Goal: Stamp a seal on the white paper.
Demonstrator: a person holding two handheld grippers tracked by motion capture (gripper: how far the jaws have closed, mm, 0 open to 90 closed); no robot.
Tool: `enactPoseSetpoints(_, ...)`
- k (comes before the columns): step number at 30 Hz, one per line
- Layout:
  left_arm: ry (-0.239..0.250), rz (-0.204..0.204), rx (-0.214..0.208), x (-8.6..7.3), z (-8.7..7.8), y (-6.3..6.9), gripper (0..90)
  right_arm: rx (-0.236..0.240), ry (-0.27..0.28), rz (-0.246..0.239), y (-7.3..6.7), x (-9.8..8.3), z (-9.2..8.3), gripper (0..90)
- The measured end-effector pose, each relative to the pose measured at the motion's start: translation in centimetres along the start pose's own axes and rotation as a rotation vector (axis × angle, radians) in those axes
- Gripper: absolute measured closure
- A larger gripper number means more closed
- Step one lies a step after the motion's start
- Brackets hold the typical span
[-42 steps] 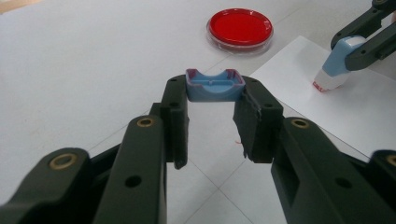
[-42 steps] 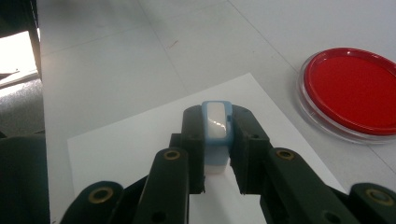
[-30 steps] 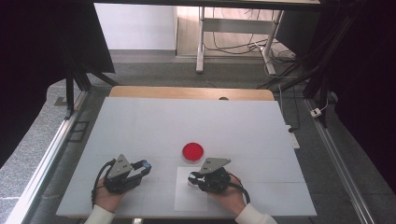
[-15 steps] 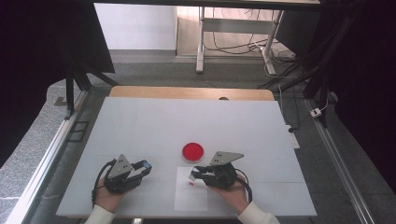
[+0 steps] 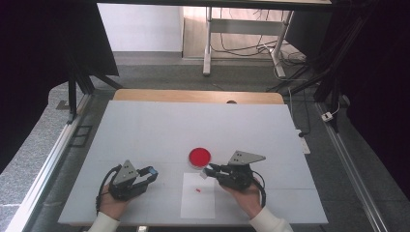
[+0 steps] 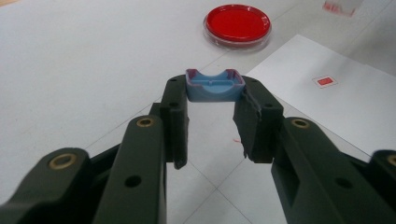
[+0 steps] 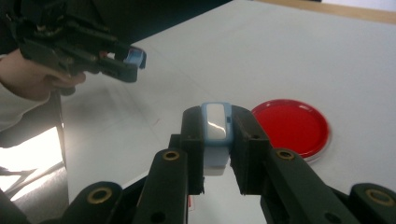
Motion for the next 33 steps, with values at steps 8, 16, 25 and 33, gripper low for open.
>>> enactPoseSetpoints(8, 0.003, 0.005, -0.007, 0.1, 0.1, 0.0, 65.2, -0.023, 0.052, 0.021, 1.0, 0.8, -1.2, 75.5)
enactPoseSetpoints(16, 0.006, 0.002, -0.004, 0.0, 0.0, -0.5, 65.2, -0.023, 0.074, 0.022, 1.3, 1.2, -1.6, 75.5)
enactPoseSetpoints(25, 0.01, 0.009, -0.011, 0.2, 0.1, -0.1, 65.2, -0.026, 0.087, 0.011, 1.1, 1.4, -1.8, 75.5)
enactPoseSetpoints(33, 0.007, 0.016, -0.017, 0.3, 0.2, 0.3, 65.1, -0.017, 0.076, 0.003, 0.9, 1.3, -1.4, 75.5)
Point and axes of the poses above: each handheld gripper's, and its own axes: z roughly forward along the jaws, x roughly out of its top, y roughly to its right, the point moved 6 cm from there along z, roughly forward along the jaws, and after that the axes turned 1 degree about y, right-handed, at the moved point
